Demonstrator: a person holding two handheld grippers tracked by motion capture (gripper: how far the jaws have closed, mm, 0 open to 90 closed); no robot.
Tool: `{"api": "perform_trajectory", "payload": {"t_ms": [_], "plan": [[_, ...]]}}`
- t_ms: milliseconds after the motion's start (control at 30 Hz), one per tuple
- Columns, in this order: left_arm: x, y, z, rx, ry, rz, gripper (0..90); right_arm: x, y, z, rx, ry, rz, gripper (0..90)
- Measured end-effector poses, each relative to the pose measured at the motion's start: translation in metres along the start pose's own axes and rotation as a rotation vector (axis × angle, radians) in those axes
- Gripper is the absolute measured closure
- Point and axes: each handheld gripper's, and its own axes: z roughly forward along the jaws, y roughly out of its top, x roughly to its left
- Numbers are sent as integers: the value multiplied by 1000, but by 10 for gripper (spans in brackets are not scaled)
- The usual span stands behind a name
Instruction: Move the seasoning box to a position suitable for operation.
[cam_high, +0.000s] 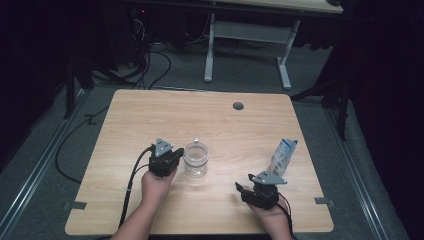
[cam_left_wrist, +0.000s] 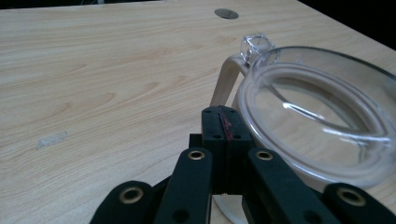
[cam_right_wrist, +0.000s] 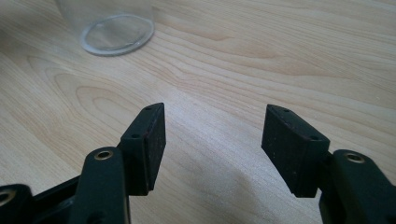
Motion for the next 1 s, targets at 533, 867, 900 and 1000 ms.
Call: {"api": "perform_trajectory", "payload": {"t_ms": [533,867,900,1000], "plan": [[-24,-11,-21,-31,-60,18,900,1,0,0,4,0,13,404],[-41,-15,-25,-33,-98,42,900,2,-1,1,5,1,13,406],[-43,-16,-25,-33,-101,46,900,1,-1,1,6,1,13,406],[-48,-16,-25,-36,-113,47,900,2,-1,1,7,0,15,407]]}}
